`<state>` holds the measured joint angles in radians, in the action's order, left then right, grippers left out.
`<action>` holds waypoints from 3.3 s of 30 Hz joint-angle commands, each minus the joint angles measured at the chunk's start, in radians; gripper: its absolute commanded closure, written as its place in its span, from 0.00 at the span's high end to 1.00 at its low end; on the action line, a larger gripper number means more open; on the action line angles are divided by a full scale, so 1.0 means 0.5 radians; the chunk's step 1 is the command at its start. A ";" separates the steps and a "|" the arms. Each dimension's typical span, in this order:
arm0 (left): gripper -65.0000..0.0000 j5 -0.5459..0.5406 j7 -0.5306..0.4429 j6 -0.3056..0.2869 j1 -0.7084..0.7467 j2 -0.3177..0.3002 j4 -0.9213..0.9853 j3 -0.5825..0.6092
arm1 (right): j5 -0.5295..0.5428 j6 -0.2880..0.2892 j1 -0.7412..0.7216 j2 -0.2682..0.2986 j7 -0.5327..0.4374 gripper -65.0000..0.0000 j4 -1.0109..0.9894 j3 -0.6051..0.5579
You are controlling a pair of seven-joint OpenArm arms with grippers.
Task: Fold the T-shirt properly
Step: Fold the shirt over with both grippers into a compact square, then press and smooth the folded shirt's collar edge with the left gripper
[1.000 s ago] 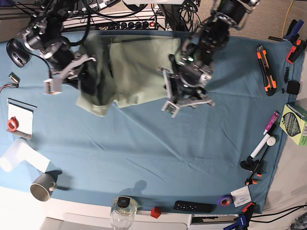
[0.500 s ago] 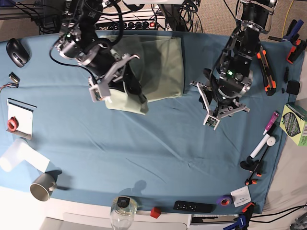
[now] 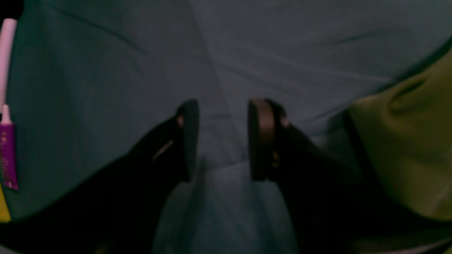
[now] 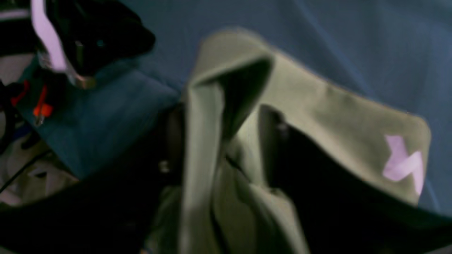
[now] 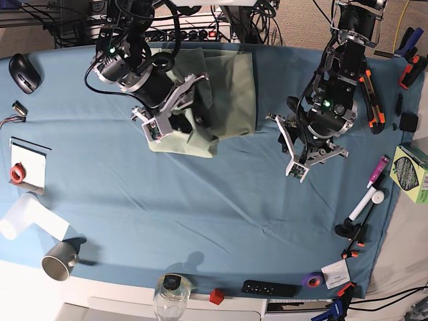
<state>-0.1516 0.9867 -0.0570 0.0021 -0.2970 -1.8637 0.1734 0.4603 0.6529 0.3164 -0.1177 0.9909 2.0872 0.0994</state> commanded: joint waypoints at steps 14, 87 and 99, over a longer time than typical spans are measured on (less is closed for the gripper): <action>0.35 -0.015 -0.076 0.120 0.051 -0.211 -0.134 -0.067 | 0.115 0.011 -0.113 0.007 -0.088 0.49 0.043 0.229; 0.53 -0.462 -0.274 -0.461 0.826 0.437 -0.228 0.500 | 0.148 0.008 -0.401 0.570 -0.217 0.49 -0.684 0.873; 0.00 -0.536 -0.259 -0.571 0.826 0.432 -0.188 0.500 | 0.148 0.009 -0.401 0.568 -0.217 0.49 -0.684 0.873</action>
<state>-0.4019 0.8696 -0.3340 0.4152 -0.0841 -1.9404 0.4198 0.5175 0.6544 0.1299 0.1520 0.9047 1.7313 0.5339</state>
